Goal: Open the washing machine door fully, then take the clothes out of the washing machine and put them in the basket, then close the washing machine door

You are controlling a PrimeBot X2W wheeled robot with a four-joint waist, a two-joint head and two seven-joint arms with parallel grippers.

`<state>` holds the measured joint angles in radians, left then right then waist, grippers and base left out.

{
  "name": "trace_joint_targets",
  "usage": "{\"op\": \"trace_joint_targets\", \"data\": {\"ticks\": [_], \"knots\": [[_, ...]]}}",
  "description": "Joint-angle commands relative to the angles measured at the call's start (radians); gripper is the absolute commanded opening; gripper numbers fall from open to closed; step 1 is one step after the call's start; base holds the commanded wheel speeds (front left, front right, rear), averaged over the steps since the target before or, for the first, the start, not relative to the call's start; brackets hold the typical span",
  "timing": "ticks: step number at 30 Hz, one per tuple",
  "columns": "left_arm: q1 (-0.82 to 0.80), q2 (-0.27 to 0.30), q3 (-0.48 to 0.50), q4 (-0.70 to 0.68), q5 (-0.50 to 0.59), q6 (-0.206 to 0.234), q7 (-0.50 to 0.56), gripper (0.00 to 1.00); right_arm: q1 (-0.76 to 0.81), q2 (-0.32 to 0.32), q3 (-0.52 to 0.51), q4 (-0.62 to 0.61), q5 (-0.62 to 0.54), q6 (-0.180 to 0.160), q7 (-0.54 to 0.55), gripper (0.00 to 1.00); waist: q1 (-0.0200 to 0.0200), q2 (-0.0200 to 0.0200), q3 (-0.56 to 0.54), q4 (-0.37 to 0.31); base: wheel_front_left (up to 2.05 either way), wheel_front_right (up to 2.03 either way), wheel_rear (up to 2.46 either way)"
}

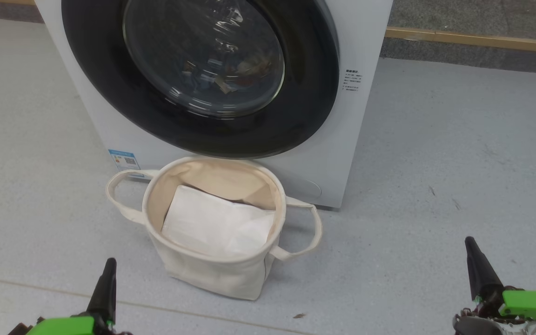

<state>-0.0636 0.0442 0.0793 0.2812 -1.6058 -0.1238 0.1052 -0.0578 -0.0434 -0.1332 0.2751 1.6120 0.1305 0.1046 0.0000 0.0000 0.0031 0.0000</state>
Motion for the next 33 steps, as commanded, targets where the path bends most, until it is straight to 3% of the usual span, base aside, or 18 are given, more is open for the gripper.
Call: {"op": "trace_joint_targets", "data": {"ticks": [1, 33], "knots": [[-0.044, 0.006, 0.034, -0.036, -0.003, -0.007, 0.008, 0.00, -0.050, -0.007, 0.020, -0.030, -0.003, 0.000, 0.008, 0.00, 0.0000, 0.0000, 0.000, 0.000, 0.00, 0.00, 0.00], [-0.044, 0.006, 0.034, -0.036, -0.003, -0.007, 0.008, 0.00, -0.050, -0.007, 0.020, -0.030, -0.003, 0.000, 0.008, 0.00, 0.0000, 0.0000, 0.000, 0.000, 0.00, 0.00, 0.00]]}}
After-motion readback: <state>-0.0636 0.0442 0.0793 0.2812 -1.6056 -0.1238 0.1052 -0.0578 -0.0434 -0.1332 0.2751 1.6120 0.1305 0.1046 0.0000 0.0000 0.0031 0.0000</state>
